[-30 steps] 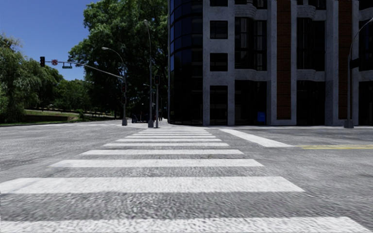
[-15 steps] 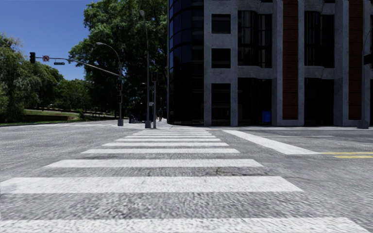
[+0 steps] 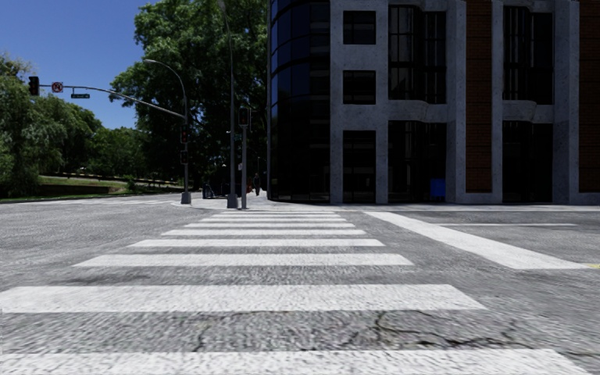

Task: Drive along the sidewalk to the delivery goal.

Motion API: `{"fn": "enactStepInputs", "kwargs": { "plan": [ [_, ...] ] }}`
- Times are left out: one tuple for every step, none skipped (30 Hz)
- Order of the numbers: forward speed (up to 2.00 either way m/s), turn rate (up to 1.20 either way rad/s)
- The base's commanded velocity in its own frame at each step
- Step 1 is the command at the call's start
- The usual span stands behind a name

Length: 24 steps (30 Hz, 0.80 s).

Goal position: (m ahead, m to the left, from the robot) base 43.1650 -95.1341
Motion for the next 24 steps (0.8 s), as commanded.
{"fn": "enactStepInputs", "kwargs": {
  "plan": [
    [2.00, 0.00],
    [2.00, 0.00],
    [2.00, 0.00],
    [2.00, 0.00],
    [2.00, 0.00],
    [2.00, 0.00],
    [2.00, 0.00],
    [2.00, 0.00],
    [2.00, 0.00],
    [2.00, 0.00],
    [2.00, 0.00],
    [2.00, 0.00],
    [2.00, 0.00],
    [2.00, 0.00],
    [2.00, 0.00],
    [2.00, 0.00],
    [2.00, 0.00],
    [2.00, 0.00],
    [2.00, 0.00],
    [2.00, 0.00],
    [2.00, 0.00],
    [2.00, 0.00],
    [2.00, 0.00],
    [2.00, 0.00]
  ]
}}
